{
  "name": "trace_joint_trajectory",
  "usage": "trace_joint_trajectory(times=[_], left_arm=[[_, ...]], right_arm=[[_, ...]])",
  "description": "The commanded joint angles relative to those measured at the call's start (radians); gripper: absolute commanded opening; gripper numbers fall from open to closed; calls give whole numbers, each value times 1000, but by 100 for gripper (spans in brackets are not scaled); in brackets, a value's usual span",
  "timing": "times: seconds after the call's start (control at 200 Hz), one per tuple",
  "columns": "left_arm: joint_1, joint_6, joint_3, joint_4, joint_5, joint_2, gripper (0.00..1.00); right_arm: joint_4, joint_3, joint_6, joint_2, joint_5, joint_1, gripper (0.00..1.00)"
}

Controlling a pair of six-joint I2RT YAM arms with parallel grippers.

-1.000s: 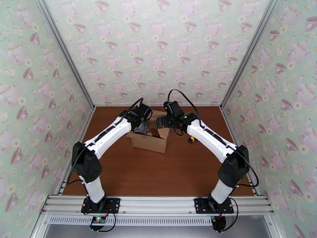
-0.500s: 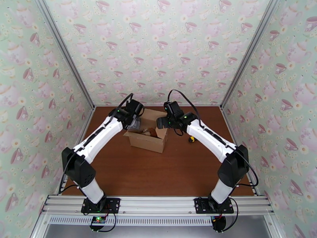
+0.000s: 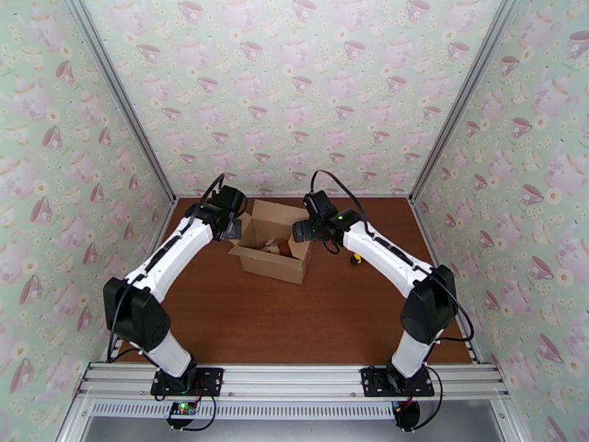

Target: Unpack the express box

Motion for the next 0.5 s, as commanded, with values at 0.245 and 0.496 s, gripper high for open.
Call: trace_joint_trajectory(times=[0.245, 0.496], left_arm=[[18, -88, -174, 68, 107, -132, 100], [18, -141, -221, 85, 199, -189, 100]], right_arm=[[-83, 136, -69, 45, 49, 56, 95], [-182, 256, -103, 150, 141, 139, 99]])
